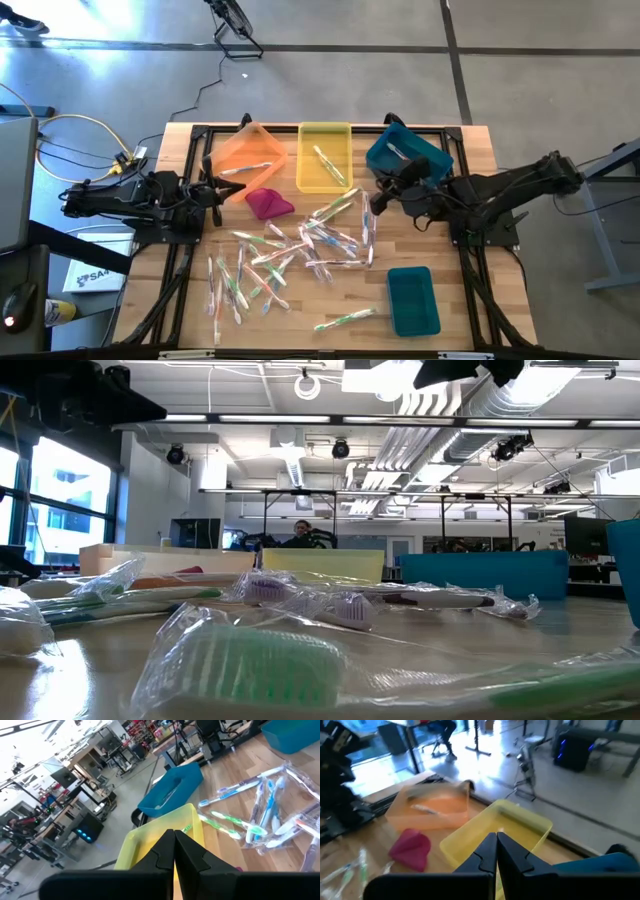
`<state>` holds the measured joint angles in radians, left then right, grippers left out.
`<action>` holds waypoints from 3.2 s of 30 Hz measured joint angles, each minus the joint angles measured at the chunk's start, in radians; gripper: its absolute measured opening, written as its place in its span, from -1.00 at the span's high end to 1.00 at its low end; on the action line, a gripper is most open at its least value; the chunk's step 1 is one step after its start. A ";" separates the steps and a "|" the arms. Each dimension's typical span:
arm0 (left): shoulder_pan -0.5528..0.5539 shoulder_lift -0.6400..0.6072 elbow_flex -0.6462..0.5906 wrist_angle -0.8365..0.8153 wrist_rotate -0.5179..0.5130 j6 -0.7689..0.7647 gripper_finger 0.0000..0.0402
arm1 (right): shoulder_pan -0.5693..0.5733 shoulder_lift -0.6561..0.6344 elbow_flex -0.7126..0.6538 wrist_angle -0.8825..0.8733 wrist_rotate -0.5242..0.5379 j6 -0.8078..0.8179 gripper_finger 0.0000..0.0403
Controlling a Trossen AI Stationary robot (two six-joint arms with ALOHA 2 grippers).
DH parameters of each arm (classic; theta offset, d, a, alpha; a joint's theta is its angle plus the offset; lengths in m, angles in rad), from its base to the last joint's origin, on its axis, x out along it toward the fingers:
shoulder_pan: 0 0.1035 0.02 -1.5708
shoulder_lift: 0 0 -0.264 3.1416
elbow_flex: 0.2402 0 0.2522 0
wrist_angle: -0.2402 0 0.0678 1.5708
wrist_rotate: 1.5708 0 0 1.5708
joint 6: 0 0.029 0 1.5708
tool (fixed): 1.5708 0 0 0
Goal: Pick & Place Toothbrushes
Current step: Put the purple toothbrush into the bottom blue bin
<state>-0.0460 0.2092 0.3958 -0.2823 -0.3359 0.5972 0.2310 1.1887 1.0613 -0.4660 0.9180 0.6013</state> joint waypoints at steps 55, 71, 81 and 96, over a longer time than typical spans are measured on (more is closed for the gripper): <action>0.000 0.000 0.000 -0.056 0.004 -0.003 0.98 | -0.143 0.368 0.000 -0.427 -0.624 0.643 0.35; 0.000 0.000 -0.001 -0.088 0.000 -0.004 0.98 | -0.175 0.487 0.000 -0.412 -0.658 0.711 0.15; 0.000 0.000 -0.001 -0.088 0.001 -0.004 0.98 | -0.181 0.500 0.000 -0.358 -0.613 0.718 0.15; 0.000 0.000 -0.001 -0.096 0.007 -0.004 0.98 | -0.179 0.586 0.000 -0.352 -0.613 0.740 0.35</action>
<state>-0.0460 0.2092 0.3950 -0.3779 -0.3286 0.5934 0.0521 1.7744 1.0611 -0.8181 0.3050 1.3418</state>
